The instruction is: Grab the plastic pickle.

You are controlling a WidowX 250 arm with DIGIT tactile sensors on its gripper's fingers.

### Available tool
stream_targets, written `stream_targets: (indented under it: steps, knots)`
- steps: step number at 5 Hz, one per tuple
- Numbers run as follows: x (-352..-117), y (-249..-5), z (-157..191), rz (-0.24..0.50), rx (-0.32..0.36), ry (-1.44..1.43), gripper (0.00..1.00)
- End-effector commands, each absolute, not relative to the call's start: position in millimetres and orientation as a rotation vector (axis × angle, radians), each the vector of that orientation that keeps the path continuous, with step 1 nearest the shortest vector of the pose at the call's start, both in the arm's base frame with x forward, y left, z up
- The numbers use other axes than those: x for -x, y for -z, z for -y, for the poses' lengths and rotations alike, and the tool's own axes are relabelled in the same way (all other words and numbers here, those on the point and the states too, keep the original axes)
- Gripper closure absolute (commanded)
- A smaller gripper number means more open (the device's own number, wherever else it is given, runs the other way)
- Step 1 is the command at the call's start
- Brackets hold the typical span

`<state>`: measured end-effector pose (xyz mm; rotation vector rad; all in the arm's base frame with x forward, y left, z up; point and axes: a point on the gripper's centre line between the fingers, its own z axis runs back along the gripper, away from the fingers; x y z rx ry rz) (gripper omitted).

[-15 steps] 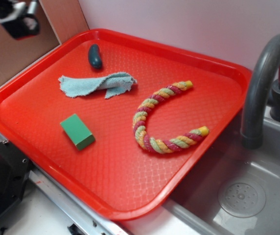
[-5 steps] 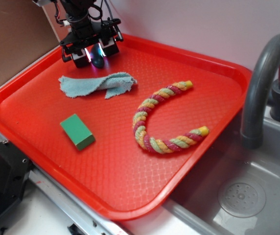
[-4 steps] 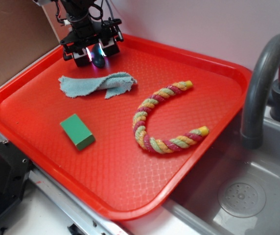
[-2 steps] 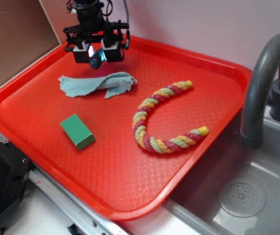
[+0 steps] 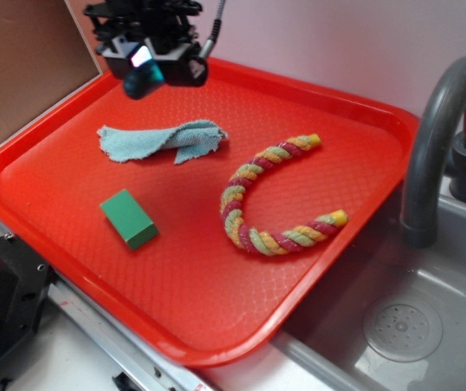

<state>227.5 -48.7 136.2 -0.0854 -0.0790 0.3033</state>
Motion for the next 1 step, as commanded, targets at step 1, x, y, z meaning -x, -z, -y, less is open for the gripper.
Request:
stream_targets:
  steps: [1]
  knots:
    - [-184.9, -168.6, 61.9, 0.134, 0.172, -0.210, 1.00]
